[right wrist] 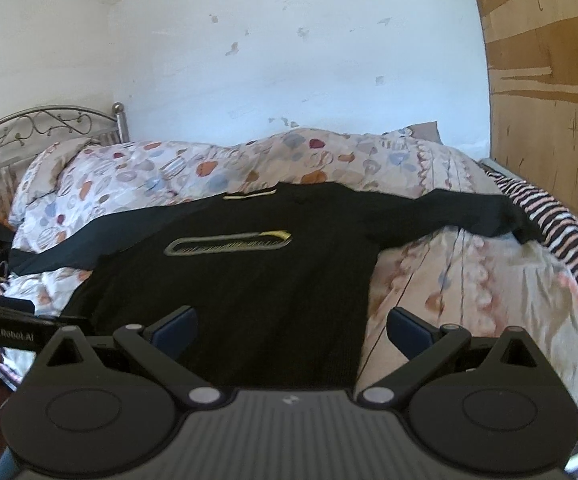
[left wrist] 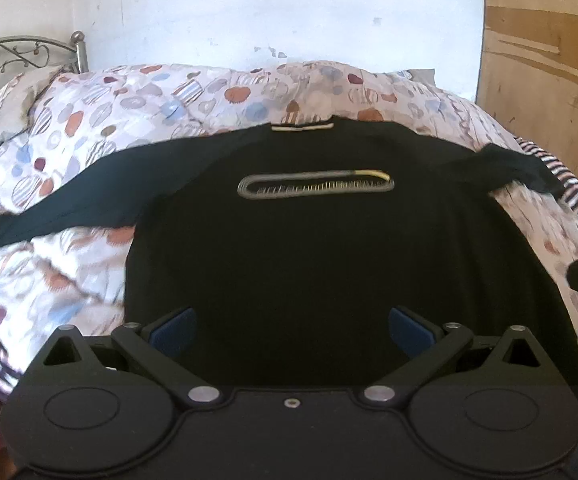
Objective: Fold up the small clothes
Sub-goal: 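Move the right tool to the shirt's sleeve end and grasp it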
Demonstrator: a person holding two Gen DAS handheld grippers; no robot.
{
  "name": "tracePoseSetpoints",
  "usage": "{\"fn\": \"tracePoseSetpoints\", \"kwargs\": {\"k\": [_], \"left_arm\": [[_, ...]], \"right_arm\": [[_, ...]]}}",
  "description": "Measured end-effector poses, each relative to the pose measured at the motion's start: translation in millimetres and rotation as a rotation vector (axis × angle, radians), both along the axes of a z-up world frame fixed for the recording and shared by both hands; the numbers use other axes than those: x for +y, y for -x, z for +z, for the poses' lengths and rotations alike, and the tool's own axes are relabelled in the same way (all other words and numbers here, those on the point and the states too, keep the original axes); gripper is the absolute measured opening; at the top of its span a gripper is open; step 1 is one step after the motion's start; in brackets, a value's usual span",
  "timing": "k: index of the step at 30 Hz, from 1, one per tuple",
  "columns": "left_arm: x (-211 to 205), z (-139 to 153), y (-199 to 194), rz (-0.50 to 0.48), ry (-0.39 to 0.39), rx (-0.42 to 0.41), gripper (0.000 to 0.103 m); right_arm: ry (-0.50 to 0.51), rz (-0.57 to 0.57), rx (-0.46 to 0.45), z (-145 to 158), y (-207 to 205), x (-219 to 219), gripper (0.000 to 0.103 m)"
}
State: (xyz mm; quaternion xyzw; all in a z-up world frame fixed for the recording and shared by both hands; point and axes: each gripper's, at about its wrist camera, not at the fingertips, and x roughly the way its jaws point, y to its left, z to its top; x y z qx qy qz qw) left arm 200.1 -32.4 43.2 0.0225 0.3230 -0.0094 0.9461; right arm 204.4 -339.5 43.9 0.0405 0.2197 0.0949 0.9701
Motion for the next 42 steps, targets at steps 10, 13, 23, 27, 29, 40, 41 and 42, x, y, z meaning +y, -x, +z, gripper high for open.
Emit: {"fn": "tracePoseSetpoints", "kwargs": {"k": [10, 13, 23, 27, 29, 40, 41, 42], "left_arm": [[-33, 12, -102, -0.011, -0.013, -0.014, 0.102], [-46, 10, -133, -0.016, -0.012, -0.017, 0.102], [-95, -11, -213, -0.034, 0.003, -0.035, 0.102], [-114, -28, -226, -0.053, 0.022, -0.013, 0.102], [-121, -38, -229, -0.063, 0.025, 0.013, 0.102], [-127, -76, -225, -0.064, 0.047, 0.085, 0.102], [-126, -76, -225, -0.064, 0.05, 0.084, 0.102], [-126, -76, -224, -0.063, 0.052, 0.084, 0.102]], "right_arm": [[0.011, -0.06, -0.011, 19, -98, -59, 0.103], [0.004, -0.098, -0.02, 16, -130, -83, 0.103], [-0.054, -0.2, 0.006, -11, -216, -185, 0.103], [-0.092, -0.256, 0.057, -31, -238, -228, 0.103], [-0.106, -0.297, 0.086, -42, -248, -246, 0.103], [-0.443, -0.512, 0.173, -95, -312, -337, 0.103], [-0.474, -0.521, 0.168, -98, -318, -342, 0.103], [-0.502, -0.536, 0.165, -101, -324, -347, 0.103]]}}
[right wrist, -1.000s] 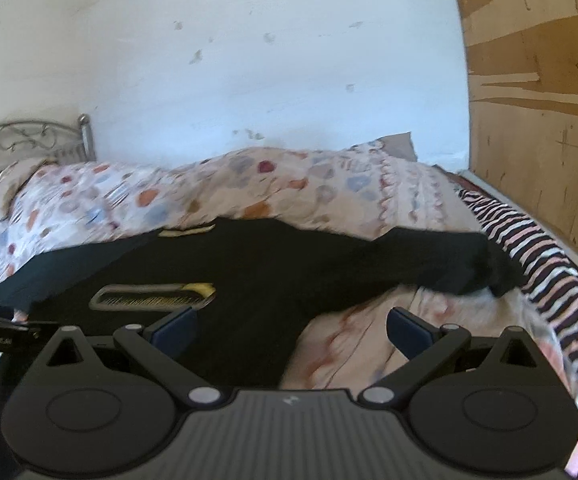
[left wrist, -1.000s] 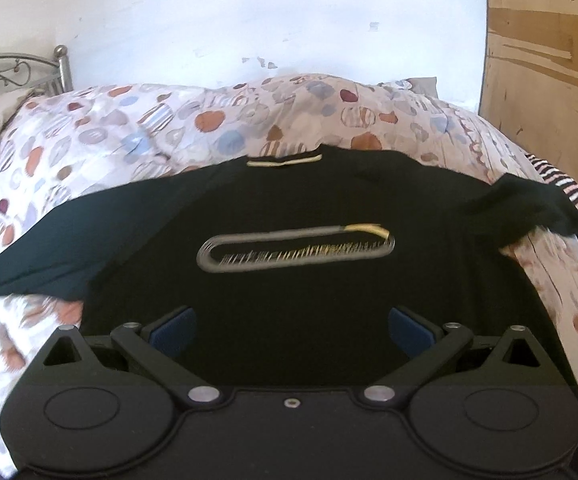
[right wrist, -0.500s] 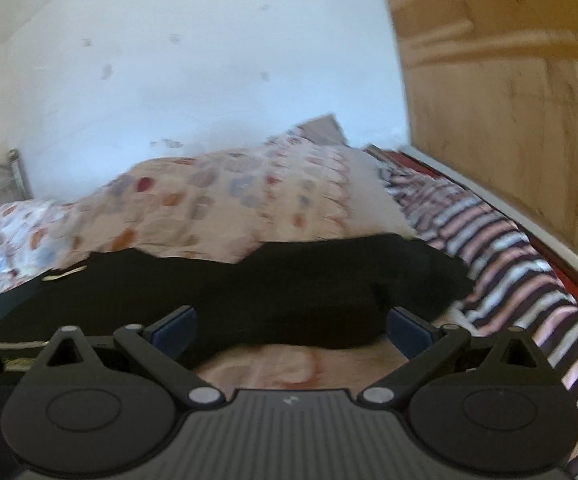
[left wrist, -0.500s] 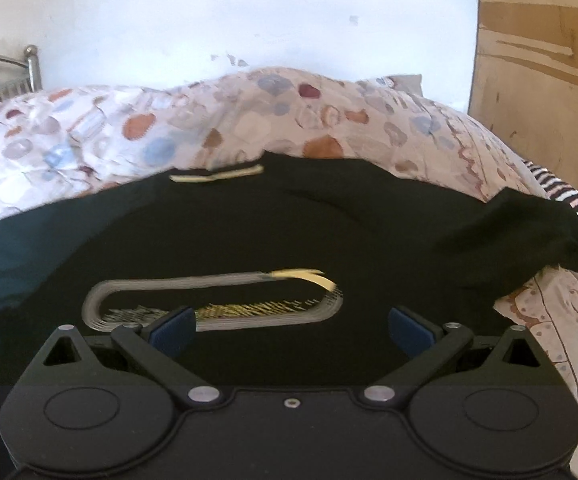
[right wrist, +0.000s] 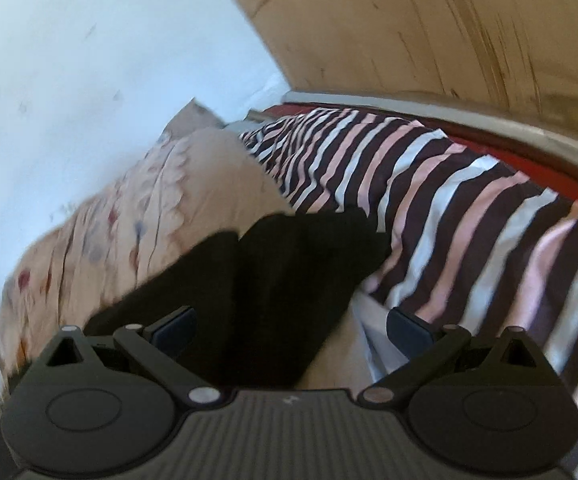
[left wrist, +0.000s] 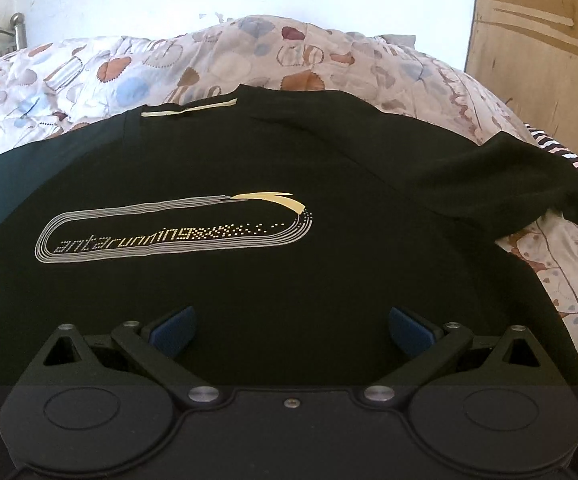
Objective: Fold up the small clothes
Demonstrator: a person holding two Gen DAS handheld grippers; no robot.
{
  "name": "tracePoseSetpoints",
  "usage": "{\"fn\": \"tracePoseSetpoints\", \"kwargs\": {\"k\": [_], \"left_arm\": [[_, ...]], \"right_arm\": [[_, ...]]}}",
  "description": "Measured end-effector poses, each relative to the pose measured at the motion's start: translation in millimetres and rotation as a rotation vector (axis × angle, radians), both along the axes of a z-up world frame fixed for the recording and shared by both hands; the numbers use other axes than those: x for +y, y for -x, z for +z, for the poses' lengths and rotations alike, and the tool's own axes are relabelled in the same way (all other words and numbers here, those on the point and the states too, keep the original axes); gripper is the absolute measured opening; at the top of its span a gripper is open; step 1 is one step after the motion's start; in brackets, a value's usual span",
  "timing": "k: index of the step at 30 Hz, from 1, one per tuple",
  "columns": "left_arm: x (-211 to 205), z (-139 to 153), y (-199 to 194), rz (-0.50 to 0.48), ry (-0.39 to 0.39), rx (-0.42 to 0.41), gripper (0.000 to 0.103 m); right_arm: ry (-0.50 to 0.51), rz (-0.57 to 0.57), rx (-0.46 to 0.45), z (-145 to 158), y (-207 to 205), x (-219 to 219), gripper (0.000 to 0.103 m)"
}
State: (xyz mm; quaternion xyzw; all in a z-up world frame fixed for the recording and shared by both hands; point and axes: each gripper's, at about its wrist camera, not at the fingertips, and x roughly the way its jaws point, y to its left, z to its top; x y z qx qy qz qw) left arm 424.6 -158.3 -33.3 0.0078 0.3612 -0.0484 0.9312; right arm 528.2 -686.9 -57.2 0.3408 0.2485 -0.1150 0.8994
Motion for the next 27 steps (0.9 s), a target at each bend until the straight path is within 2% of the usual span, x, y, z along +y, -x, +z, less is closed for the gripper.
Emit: {"fn": "tracePoseSetpoints", "kwargs": {"k": [3, 6, 8, 9, 10, 11, 13, 16, 23, 27], "left_arm": [[2, 1, 0, 0.003, 0.005, 0.004, 0.102], [3, 2, 1, 0.004, 0.01, 0.007, 0.102], [5, 3, 2, 0.006, 0.013, 0.007, 0.102], [6, 5, 2, 0.007, 0.015, 0.007, 0.102], [6, 6, 2, 0.009, 0.017, 0.007, 0.102], [8, 7, 2, 0.011, 0.018, 0.006, 0.102], [10, 11, 3, 0.017, 0.017, 0.002, 0.102], [14, 19, 6, 0.028, 0.021, -0.012, 0.102], [26, 36, 11, 0.055, 0.025, -0.038, 0.102], [36, 47, 15, 0.073, 0.04, -0.057, 0.102]], "right_arm": [[-0.073, -0.051, 0.005, -10, -15, -12, 0.096], [-0.127, -0.091, 0.024, -20, -26, -16, 0.083], [-0.126, -0.099, 0.025, -23, -29, -12, 0.067], [-0.117, -0.102, 0.021, -23, -29, -10, 0.064], [-0.092, -0.121, 0.029, -21, -29, -8, 0.052], [-0.064, -0.14, 0.041, -20, -28, -6, 0.032], [-0.022, -0.169, 0.027, -14, -22, -3, 0.019], [0.087, -0.168, 0.004, 1, -18, 6, 0.015], [0.378, -0.116, -0.072, 68, -8, 42, 0.015], [0.478, -0.055, -0.137, 110, 0, 67, 0.015]]}}
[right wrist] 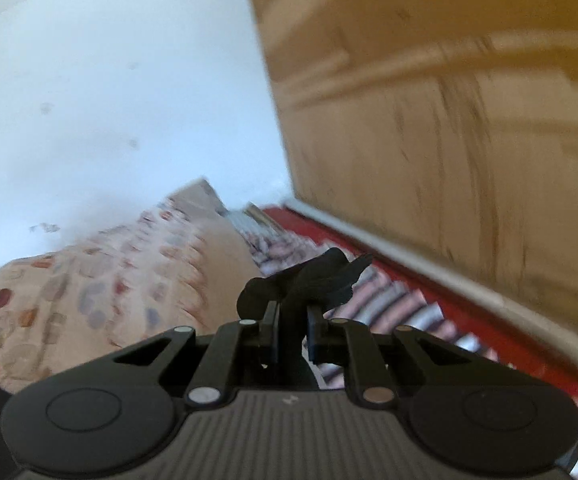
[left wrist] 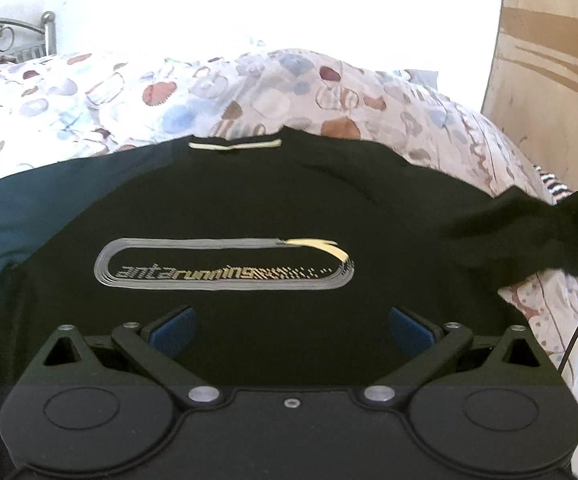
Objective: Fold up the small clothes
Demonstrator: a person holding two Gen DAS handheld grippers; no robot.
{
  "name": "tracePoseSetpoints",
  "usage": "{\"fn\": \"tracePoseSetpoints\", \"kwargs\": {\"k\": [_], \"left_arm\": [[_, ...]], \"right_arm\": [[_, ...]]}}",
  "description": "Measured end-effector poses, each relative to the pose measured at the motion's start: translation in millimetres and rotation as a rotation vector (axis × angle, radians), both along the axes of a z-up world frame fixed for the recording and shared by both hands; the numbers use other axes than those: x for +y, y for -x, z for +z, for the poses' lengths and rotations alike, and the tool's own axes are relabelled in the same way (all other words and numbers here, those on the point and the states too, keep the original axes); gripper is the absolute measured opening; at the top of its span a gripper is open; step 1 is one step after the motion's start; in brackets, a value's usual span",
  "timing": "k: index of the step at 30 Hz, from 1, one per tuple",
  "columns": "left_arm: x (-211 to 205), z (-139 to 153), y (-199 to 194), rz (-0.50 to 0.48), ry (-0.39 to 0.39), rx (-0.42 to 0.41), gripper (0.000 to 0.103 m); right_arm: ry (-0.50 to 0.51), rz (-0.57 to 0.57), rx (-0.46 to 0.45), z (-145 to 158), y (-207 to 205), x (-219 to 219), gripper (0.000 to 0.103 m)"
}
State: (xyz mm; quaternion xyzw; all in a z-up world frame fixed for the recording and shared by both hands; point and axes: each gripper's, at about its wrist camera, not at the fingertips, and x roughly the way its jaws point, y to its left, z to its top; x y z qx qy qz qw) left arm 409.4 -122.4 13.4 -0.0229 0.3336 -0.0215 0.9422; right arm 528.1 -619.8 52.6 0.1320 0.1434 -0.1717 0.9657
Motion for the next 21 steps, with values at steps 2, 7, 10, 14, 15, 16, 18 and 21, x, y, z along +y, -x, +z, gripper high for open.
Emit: {"fn": "tracePoseSetpoints", "kwargs": {"k": [2, 7, 10, 14, 15, 16, 18, 21], "left_arm": [[6, 5, 3, 0.01, 0.009, -0.011, 0.102], [28, 19, 12, 0.035, 0.033, -0.038, 0.102], [44, 24, 18, 0.061, 0.039, -0.046, 0.102], [70, 33, 27, 0.104, 0.03, -0.07, 0.102], [78, 34, 29, 0.118, 0.029, -0.077, 0.102], [86, 36, 31, 0.13, 0.031, -0.083, 0.102], [104, 39, 35, 0.16, 0.04, -0.095, 0.102], [130, 42, 40, 0.21, 0.053, -0.102, 0.102]], "right_arm": [[0.037, 0.038, -0.024, 20, 2, 16, 0.015], [0.105, 0.147, -0.079, 67, 8, 66, 0.014], [0.115, 0.218, -0.097, 89, 9, 100, 0.014], [0.147, 0.304, -0.108, 112, 12, 155, 0.014], [0.151, 0.325, -0.113, 116, 14, 168, 0.014], [0.155, 0.352, -0.121, 121, 16, 184, 0.014], [0.163, 0.401, -0.137, 126, 20, 217, 0.014], [0.192, 0.474, -0.154, 126, 32, 275, 0.014]]}}
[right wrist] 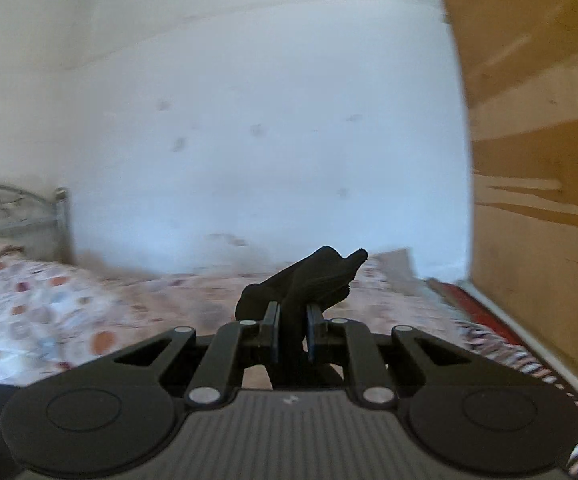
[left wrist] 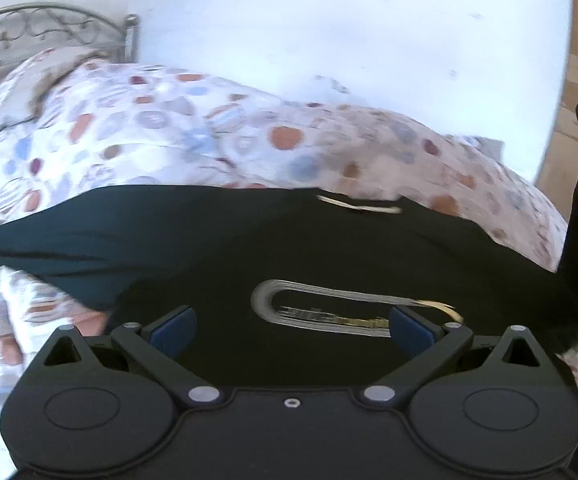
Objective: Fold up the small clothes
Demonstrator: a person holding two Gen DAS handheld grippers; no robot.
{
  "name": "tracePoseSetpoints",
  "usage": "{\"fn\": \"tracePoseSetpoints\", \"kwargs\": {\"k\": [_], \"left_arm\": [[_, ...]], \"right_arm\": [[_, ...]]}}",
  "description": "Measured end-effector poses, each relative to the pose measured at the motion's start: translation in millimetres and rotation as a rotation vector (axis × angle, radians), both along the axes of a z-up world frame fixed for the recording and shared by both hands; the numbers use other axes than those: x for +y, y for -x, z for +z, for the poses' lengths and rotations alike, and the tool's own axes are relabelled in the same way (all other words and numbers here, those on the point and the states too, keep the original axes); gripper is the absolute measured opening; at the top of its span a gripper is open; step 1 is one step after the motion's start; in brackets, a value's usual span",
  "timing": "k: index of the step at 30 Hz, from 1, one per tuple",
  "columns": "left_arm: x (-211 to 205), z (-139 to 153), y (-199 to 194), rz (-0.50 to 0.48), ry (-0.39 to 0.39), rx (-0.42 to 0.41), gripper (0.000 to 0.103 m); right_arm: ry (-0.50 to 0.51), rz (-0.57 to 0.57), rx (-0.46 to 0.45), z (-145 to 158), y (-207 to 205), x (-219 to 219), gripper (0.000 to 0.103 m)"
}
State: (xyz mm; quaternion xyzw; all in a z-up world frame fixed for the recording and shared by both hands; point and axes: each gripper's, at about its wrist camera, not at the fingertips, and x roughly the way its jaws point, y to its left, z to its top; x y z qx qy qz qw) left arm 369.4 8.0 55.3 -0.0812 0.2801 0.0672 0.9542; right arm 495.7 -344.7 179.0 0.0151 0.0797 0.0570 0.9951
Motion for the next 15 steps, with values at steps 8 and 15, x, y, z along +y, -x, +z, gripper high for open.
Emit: {"fn": "tracePoseSetpoints", "kwargs": {"k": [8, 15], "left_arm": [[64, -5, 23, 0.135, 0.028, 0.004, 0.102], [96, -14, 43, 0.205, 0.028, 0.032, 0.102]], "right_arm": [[0.21, 0.105, -0.04, -52, 31, 151, 0.014], [0.417, 0.185, 0.011, -136, 68, 238, 0.014]]}}
